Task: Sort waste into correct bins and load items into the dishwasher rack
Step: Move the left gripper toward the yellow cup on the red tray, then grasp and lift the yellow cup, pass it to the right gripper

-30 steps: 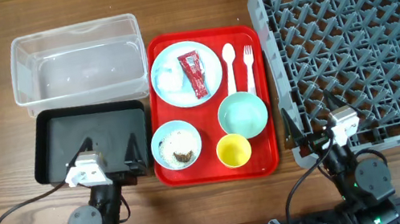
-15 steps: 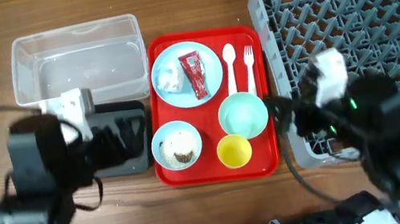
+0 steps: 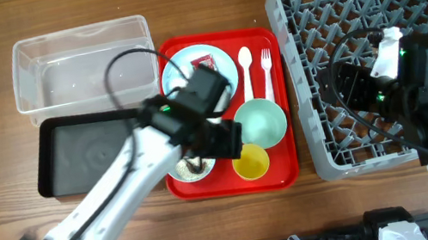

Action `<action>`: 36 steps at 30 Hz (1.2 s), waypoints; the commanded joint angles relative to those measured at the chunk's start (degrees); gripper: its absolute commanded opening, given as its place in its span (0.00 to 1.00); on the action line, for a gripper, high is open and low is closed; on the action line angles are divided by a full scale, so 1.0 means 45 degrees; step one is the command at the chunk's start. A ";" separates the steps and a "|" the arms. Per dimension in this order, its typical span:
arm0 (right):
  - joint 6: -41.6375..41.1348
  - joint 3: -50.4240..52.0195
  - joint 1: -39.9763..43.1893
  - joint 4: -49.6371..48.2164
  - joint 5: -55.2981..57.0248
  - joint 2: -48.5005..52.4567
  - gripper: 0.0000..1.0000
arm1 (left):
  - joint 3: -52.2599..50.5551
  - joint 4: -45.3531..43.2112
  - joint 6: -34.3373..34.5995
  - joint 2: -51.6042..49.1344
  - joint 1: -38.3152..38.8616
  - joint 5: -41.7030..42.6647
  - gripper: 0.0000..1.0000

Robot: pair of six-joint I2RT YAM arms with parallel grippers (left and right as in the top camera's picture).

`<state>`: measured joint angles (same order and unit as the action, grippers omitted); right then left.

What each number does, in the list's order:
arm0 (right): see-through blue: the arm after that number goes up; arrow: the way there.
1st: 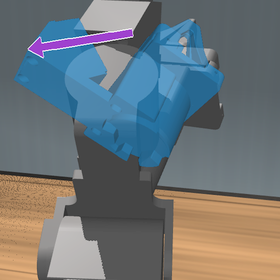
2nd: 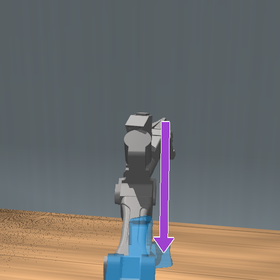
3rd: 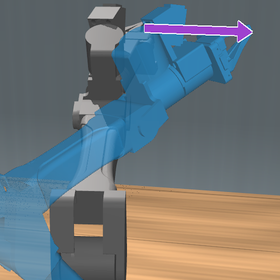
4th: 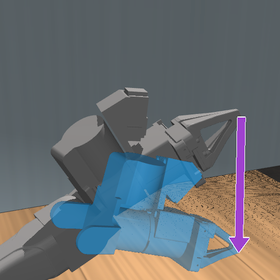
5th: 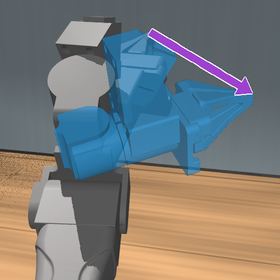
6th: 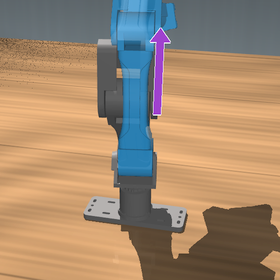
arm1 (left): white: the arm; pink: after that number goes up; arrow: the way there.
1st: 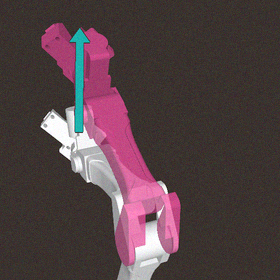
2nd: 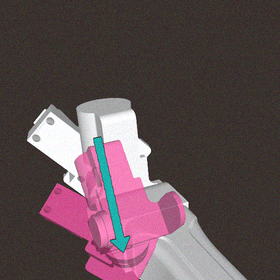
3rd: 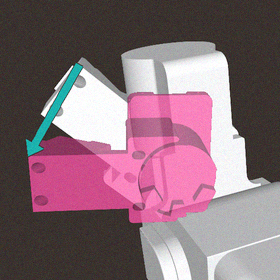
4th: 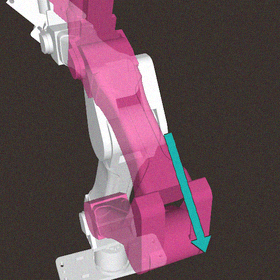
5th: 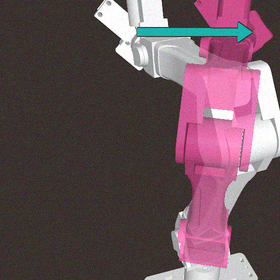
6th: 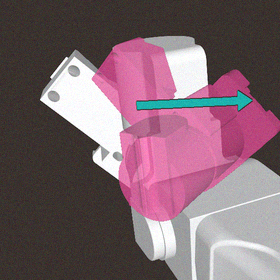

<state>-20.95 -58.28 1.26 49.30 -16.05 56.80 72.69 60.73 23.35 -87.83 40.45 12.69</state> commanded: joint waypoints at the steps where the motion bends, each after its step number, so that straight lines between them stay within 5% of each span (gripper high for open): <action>1: 0.0321 -0.0311 0.0049 0.0024 -0.0442 -0.0024 0.96 | -0.0083 -0.0408 0.0359 -0.1919 0.0962 -0.0257 0.51; 6: 0.0321 -0.0311 0.0049 0.0063 -0.0442 -0.0024 0.97 | -0.0083 -0.0714 0.0355 -0.3541 0.1690 -0.0617 0.40; 8: 0.0321 -0.0311 0.0049 0.0068 -0.0442 -0.0024 0.97 | -0.0078 -0.0986 0.0355 -0.3526 0.1637 -0.0622 0.04; 14: 0.0384 -0.0311 0.0044 0.0049 -0.1569 -0.0024 0.98 | 0.0869 0.1287 -0.0034 -0.1409 -0.0311 0.1287 0.04; 16: 0.1681 -0.0311 0.0044 -0.0651 -0.4211 -0.0024 0.94 | 0.0947 0.0884 -0.0432 0.0049 -0.2040 0.3434 0.04; 20: 0.2293 -0.0311 -0.0631 -0.3138 -0.9054 -0.0019 0.90 | 0.0947 -0.1433 -0.0432 0.1234 -0.6057 1.1453 0.04; 23: 0.1977 -0.0311 -0.1860 -0.4643 -1.0015 -0.0024 0.90 | 0.0947 -0.1972 -0.0427 0.1195 -0.6552 1.3668 0.04; 32: 0.0947 -0.0311 -0.3818 -0.8471 -1.0729 0.0976 0.90 | 0.0947 -0.2195 -0.0437 0.1195 -0.5950 1.5455 0.04; 33: 0.0947 -0.0311 -0.3827 -0.9146 -1.1667 0.1146 0.87 | 0.0947 -0.2395 -0.0427 0.1195 -0.5824 1.5455 0.04; 36: 0.0850 -0.0311 -0.4124 -0.9360 -1.1958 0.1355 0.56 | 0.0947 -0.2657 -0.0423 0.1195 -0.5785 1.5397 0.04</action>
<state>-17.08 -58.61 -16.16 7.40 -65.93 62.28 76.66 49.17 22.57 -82.50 14.13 80.90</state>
